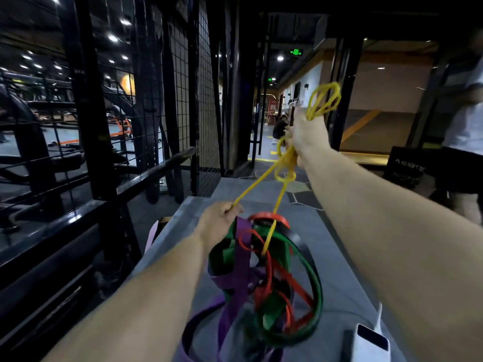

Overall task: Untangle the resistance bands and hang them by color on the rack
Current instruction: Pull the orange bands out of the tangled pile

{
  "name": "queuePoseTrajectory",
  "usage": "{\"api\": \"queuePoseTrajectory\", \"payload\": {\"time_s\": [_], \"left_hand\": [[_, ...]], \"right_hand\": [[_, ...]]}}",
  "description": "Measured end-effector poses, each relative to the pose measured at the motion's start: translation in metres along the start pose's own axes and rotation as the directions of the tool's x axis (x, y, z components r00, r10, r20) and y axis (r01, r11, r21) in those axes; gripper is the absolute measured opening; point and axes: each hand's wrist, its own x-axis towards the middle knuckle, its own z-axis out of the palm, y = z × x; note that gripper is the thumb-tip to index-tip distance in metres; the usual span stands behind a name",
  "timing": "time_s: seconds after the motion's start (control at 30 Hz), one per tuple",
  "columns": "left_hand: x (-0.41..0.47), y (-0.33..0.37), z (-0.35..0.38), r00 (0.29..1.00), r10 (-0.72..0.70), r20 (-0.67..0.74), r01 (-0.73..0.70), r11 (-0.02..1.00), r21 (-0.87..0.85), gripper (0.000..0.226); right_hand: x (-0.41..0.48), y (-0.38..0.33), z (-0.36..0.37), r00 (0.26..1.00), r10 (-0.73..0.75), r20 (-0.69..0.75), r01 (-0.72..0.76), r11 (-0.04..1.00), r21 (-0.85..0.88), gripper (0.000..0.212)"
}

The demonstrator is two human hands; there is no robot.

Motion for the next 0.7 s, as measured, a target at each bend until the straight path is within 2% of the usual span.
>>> {"api": "queuePoseTrajectory", "payload": {"time_s": [0.03,0.1,0.17,0.23,0.27,0.33,0.43,0.5,0.6,0.7], "left_hand": [[-0.001,-0.007,0.002,0.999,-0.025,0.025,0.026,0.999,-0.019,0.024],[-0.006,-0.020,0.007,0.995,-0.076,0.064,0.078,0.996,-0.033,0.026],[-0.014,-0.033,0.013,0.993,-0.103,0.060,0.106,0.994,-0.037,0.026],[-0.021,-0.039,0.019,0.989,-0.130,0.064,0.134,0.989,-0.061,0.026],[-0.024,-0.040,0.021,0.988,-0.137,0.070,0.142,0.987,-0.071,0.026],[-0.028,-0.043,0.024,0.985,-0.147,0.085,0.150,0.988,-0.021,0.023],[-0.033,-0.059,0.026,0.978,-0.196,0.074,0.187,0.977,0.106,0.024],[-0.039,-0.067,0.030,0.975,-0.215,0.062,0.207,0.971,0.120,0.022],[-0.050,-0.071,0.035,0.964,-0.233,0.127,0.210,0.962,0.176,0.018],[-0.056,-0.080,0.040,0.951,-0.250,0.183,0.201,0.947,0.249,0.015]], "right_hand": [[0.004,0.020,-0.002,0.999,0.016,0.034,-0.011,0.986,-0.164,0.053],[-0.004,0.056,-0.011,0.984,0.076,0.164,0.007,0.890,-0.456,0.057],[-0.025,0.088,-0.025,0.942,0.203,0.266,0.023,0.754,-0.657,0.066],[-0.049,0.116,-0.039,0.882,0.307,0.358,0.110,0.605,-0.789,0.074],[-0.059,0.126,-0.043,0.848,0.335,0.411,0.175,0.555,-0.813,0.074],[-0.080,0.144,-0.046,0.759,0.398,0.515,0.276,0.519,-0.809,0.065],[-0.111,0.164,-0.049,0.601,0.509,0.616,0.389,0.487,-0.782,0.028],[-0.127,0.172,-0.053,0.531,0.556,0.639,0.449,0.455,-0.769,0.033],[-0.140,0.183,-0.056,0.489,0.597,0.636,0.503,0.402,-0.765,0.033],[-0.144,0.193,-0.059,0.497,0.578,0.647,0.478,0.440,-0.760,0.028]]}}
